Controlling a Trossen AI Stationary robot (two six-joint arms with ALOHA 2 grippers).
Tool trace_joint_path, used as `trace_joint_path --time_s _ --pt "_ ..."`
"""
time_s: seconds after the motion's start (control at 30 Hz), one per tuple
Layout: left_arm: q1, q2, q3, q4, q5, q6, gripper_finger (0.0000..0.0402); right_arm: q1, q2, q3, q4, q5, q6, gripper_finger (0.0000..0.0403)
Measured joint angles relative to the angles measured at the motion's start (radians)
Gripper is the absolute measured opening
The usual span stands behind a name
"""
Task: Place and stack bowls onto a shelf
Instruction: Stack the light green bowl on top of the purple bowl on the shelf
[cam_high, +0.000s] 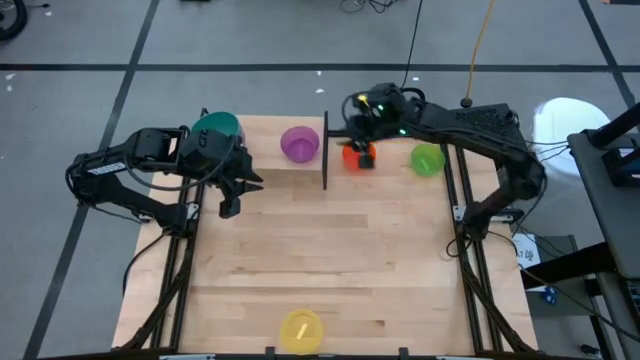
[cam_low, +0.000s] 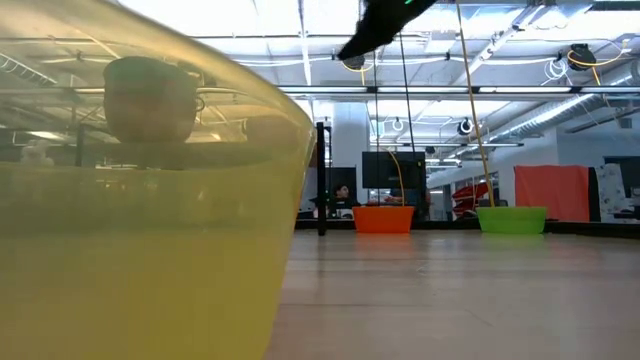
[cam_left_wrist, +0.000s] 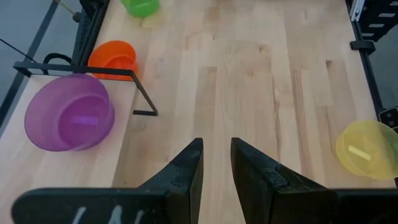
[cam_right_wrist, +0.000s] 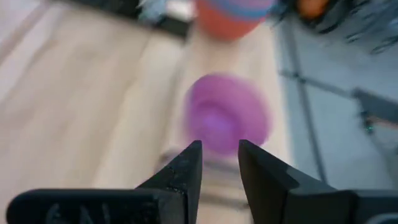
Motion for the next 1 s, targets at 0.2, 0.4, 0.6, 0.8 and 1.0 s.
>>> trace_joint_path --time_s 0.2,0.4,0.6,0.8,1.0 --pt "0.000 0.000 0.000 0.000 0.000 0.000 0.0088 0.111 -0.078 0.000 -0.364 0.074 -0.082 0.0100" --pt "0.000 0.000 0.000 0.001 0.000 0.000 0.0088 0.142 -0.083 -0.023 -0.470 0.362 -0.107 0.0100" --pt "0.000 0.000 0.000 0.001 0.000 -0.003 0.0088 0.078 -0.081 -0.172 -0.477 0.365 -0.021 0.0100" --pt "0.000 0.000 0.000 0.003 0.000 -0.007 0.0088 -0.020 -0.091 -0.310 -0.438 0.365 0.173 0.0100" --pt "0.000 0.000 0.000 0.003 0.000 -0.007 0.0088 -0.157 -0.090 -0.390 -0.432 0.336 0.365 0.0100"
